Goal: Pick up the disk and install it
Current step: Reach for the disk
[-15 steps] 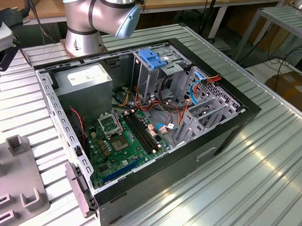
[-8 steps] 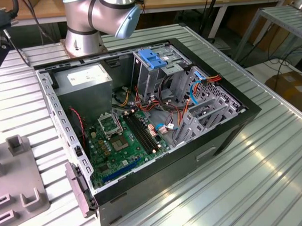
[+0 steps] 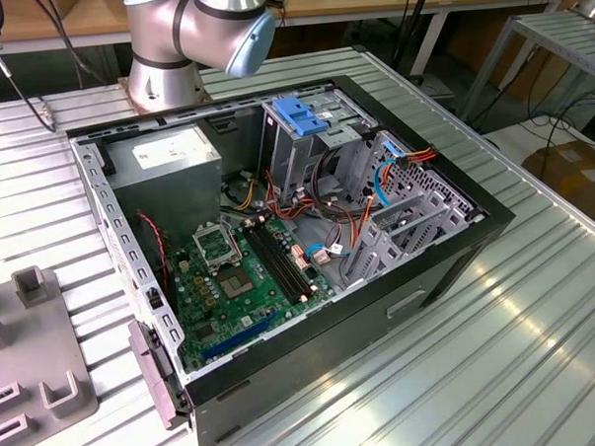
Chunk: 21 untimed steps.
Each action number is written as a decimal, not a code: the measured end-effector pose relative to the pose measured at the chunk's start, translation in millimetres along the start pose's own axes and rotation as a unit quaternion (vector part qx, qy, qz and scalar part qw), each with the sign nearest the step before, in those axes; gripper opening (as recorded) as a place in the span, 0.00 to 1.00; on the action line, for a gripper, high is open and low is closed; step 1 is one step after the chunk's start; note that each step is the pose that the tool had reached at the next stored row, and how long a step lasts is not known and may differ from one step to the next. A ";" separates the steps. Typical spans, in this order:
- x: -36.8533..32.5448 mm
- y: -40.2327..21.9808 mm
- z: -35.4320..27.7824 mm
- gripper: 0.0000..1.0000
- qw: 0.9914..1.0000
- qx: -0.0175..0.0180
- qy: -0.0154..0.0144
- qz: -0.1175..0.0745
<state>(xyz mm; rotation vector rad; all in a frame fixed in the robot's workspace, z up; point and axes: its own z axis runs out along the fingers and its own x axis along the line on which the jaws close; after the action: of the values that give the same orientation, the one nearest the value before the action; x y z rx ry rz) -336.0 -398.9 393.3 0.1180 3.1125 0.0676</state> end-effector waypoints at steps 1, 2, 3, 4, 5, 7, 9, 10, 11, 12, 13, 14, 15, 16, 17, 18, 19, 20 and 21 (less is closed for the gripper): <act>1.3 -0.1 0.0 0.10 1.000 0.000 0.000 0.000; 2.7 -0.2 0.0 0.10 1.000 0.000 0.000 0.000; 4.7 -0.4 -0.2 0.10 1.000 0.000 0.000 0.000; 7.1 -0.5 -0.2 0.10 1.000 0.000 0.000 0.000; 10.0 -0.8 -0.3 0.10 1.000 0.000 0.000 0.000; 15.0 -1.1 -0.4 0.10 1.000 0.000 0.000 0.000; 18.9 -1.4 -0.5 0.10 1.000 0.000 0.000 0.000; 20.2 -1.5 -0.6 0.10 1.000 0.000 0.000 0.000; 21.6 -1.6 -0.6 0.10 1.000 0.000 0.000 0.000; 22.9 -1.7 -0.6 0.10 1.000 0.000 0.000 0.000; 24.5 -1.9 -0.7 0.10 1.000 0.000 0.000 0.000; 25.9 -2.0 -0.8 0.10 1.000 0.000 0.000 0.000; 28.1 -2.1 -0.8 0.10 1.000 0.000 0.000 0.000; 30.4 -2.3 -0.8 0.10 1.000 0.000 0.000 0.000; 33.1 -2.5 -0.9 0.10 1.000 0.000 0.000 0.000; 35.0 -2.6 -0.9 0.10 1.000 0.000 0.000 0.000; 36.3 -2.7 -1.0 0.10 1.000 0.000 0.000 0.000; 37.8 -2.8 -1.1 0.10 1.000 0.000 0.000 0.000; 39.2 -3.0 -1.1 0.10 1.000 0.000 0.000 0.000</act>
<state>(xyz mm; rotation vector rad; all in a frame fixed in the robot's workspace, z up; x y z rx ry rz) -375.4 -398.9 393.3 0.1180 3.1125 0.0676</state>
